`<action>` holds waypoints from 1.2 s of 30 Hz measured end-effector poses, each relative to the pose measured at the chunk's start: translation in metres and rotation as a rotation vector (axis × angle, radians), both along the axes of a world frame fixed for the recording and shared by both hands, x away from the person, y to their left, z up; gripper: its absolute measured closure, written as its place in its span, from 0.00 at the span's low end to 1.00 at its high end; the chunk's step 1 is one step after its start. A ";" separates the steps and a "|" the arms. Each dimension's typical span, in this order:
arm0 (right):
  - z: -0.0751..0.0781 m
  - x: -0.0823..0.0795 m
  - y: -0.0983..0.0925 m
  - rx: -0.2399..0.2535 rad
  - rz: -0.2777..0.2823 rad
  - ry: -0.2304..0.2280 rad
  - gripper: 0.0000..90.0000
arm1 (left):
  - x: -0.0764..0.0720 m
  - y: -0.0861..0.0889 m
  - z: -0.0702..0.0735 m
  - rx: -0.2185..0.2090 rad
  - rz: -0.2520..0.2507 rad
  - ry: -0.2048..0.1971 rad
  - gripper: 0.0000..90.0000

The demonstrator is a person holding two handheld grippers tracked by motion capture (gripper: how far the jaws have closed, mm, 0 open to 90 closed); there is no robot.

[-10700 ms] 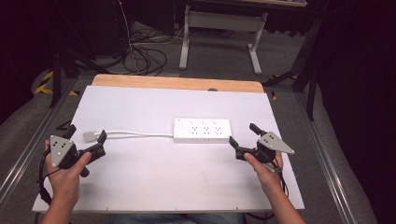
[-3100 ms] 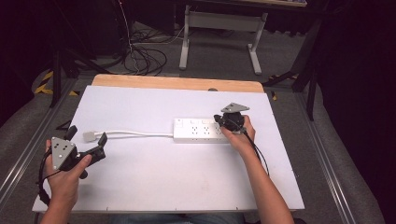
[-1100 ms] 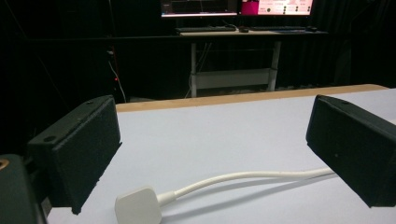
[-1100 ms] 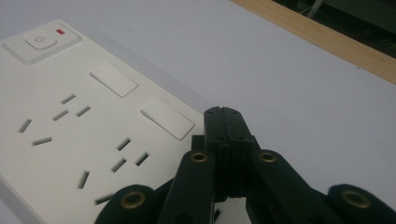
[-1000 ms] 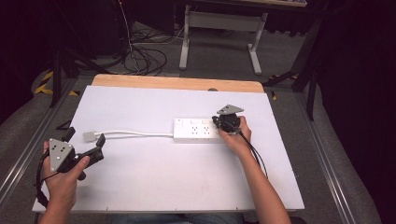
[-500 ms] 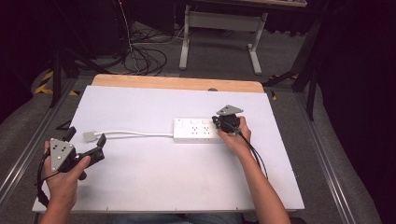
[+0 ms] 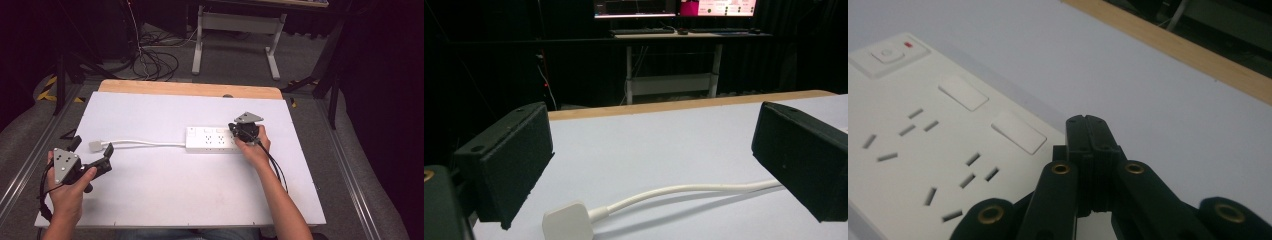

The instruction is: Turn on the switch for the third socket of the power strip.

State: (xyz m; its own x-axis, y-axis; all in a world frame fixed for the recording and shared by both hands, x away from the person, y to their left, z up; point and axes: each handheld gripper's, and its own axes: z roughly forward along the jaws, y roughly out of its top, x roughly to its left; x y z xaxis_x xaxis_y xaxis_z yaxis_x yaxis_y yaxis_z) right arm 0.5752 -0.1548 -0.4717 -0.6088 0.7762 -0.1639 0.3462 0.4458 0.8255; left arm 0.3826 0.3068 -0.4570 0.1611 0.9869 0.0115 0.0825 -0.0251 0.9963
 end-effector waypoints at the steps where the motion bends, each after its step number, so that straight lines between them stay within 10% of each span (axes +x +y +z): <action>1: 0.003 -0.001 -0.001 0.015 0.004 -0.013 1.00 | 0.000 0.000 0.000 -0.004 -0.001 0.000 0.04; 9: 0.015 -0.007 -0.012 0.103 -0.003 -0.031 0.99 | 0.001 -0.002 0.000 -0.004 -0.006 0.000 0.04; 36: 0.028 -0.023 -0.017 0.152 0.005 -0.059 0.84 | 0.005 -0.004 0.000 0.000 -0.017 0.002 0.04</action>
State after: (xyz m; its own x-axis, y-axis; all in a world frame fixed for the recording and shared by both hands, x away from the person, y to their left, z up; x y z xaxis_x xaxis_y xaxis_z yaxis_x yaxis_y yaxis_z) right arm 0.5524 -0.1715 -0.4440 -0.6056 0.7917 -0.0802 0.2932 0.3158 0.9024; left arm 0.3880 0.3027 -0.4570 0.1775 0.9841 0.0108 0.0842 -0.0261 0.9961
